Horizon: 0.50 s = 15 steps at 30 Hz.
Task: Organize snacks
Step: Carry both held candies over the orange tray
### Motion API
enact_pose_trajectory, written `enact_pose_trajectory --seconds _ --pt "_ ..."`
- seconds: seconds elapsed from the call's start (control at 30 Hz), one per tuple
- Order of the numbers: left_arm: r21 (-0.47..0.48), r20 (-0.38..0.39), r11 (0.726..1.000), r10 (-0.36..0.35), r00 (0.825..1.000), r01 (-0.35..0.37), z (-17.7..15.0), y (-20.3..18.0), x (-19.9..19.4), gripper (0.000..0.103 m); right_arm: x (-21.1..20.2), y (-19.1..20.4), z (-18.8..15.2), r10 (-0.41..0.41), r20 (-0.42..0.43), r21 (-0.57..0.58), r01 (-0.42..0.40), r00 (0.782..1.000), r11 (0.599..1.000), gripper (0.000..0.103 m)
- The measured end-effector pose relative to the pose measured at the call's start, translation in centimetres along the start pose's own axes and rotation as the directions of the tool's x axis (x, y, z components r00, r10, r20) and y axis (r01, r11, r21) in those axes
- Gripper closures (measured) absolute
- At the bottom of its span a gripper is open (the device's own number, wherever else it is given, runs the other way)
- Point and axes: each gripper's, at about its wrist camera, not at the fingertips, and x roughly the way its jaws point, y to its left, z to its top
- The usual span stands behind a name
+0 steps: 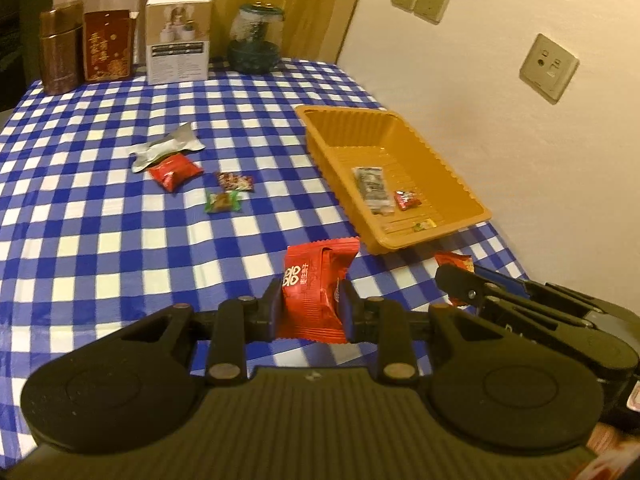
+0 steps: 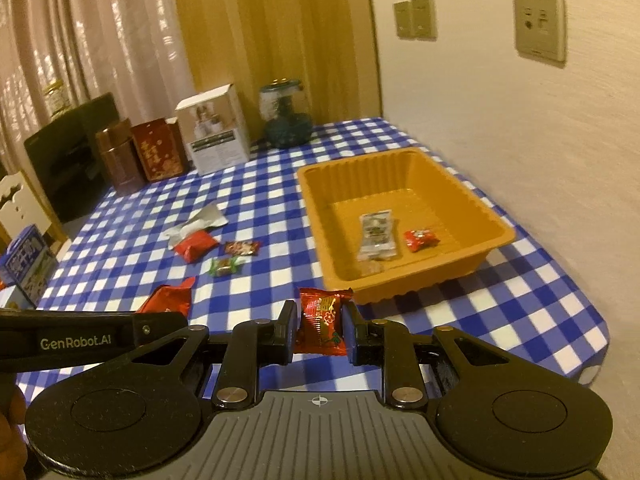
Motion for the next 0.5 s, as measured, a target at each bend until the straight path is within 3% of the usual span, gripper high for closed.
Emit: enact_pose_trajectory --seconds 0.5 --pt "0.037 0.001 0.996 -0.085 0.996 0.085 2.8 -5.3 2.6 0.077 -0.5 -6.2 3.5 -0.085 0.025 0.069 0.084 0.996 0.994 0.079"
